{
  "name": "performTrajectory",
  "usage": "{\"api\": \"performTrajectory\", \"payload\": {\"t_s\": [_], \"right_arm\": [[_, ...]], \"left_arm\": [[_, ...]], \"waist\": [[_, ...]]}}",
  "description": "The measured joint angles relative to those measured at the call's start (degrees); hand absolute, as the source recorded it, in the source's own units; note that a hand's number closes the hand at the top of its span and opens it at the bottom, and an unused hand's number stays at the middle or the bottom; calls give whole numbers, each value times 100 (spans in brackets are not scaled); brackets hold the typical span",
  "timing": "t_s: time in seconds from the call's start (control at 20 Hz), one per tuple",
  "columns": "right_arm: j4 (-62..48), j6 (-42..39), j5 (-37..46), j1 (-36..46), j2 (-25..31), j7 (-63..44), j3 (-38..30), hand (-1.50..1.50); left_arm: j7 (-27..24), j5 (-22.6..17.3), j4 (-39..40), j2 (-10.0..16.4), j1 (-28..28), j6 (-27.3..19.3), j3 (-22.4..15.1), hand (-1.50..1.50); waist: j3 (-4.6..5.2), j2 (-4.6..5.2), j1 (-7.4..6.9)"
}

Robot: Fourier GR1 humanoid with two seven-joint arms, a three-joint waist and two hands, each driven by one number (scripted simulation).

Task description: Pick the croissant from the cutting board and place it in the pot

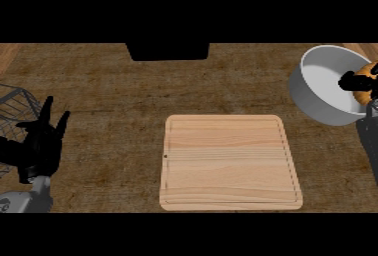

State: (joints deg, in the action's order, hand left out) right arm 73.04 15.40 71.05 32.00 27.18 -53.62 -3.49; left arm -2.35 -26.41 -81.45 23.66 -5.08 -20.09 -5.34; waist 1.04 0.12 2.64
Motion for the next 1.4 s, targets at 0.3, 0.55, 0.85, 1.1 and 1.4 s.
{"api": "performTrajectory", "payload": {"t_s": [0.3, 0.55, 0.85, 1.1, 1.4], "right_arm": [[-87, 267, -433, -599, 315, 506, -419, 150], [-401, 315, -1089, -898, 251, 870, -785, -150], [-765, 325, -2129, -984, 84, 1661, -1224, -150], [-889, 571, -2575, -975, 55, 2515, -1377, -150], [-653, 1120, -3202, -803, -163, 3038, -1798, -150]], "left_arm": [[127, -43, -72, 32, -39, 44, -64, 0], [114, -32, -85, 16, -57, 43, -110, 0], [87, -23, -16, 13, -140, 86, -158, 0], [89, -52, -3, 14, -175, 151, -190, 0], [102, -5, 18, -20, -184, 23, -219, 0]], "waist": [[4, 38, -87], [-4, 58, -146], [-8, 76, -194], [-10, 82, -245], [-10, 58, -220]]}}
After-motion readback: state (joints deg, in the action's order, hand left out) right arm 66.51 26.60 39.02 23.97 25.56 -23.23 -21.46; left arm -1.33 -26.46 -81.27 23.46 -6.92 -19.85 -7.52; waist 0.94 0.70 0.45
